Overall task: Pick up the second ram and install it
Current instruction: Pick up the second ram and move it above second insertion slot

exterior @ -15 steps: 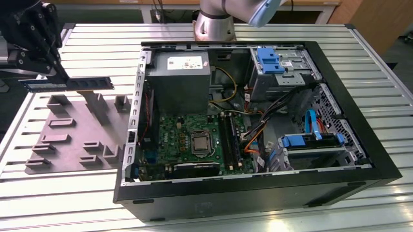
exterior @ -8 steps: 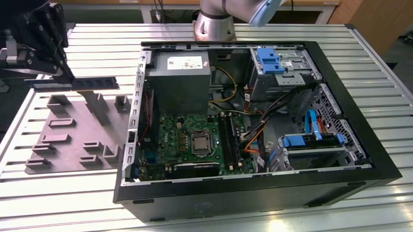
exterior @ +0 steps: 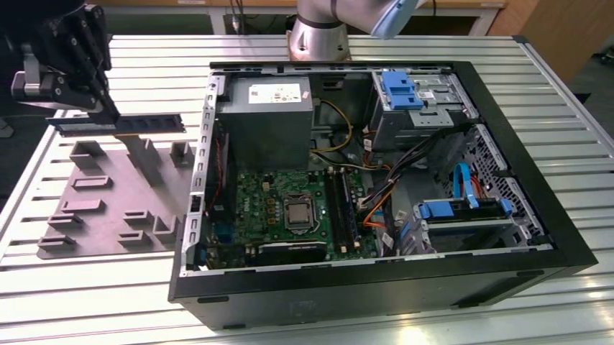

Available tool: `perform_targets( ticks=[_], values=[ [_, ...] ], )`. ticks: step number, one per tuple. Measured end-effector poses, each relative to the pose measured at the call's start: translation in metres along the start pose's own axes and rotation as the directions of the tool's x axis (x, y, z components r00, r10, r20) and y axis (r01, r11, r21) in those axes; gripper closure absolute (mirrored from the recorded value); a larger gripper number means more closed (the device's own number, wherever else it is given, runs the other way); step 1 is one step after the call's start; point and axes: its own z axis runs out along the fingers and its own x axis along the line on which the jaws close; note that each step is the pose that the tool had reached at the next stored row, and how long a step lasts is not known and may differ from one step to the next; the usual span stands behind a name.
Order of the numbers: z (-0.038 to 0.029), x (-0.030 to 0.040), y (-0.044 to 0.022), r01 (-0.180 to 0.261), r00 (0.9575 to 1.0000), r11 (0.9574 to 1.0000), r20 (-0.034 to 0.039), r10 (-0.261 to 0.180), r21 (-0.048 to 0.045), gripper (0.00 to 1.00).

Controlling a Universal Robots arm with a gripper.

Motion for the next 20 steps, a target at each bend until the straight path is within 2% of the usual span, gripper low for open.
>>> perform_targets(
  ticks=[20],
  values=[
    [-0.0012, -0.0001, -0.0233, 0.0, 1.0, 1.0, 0.0001, 0.0, -0.0088, 0.89]
  ],
)
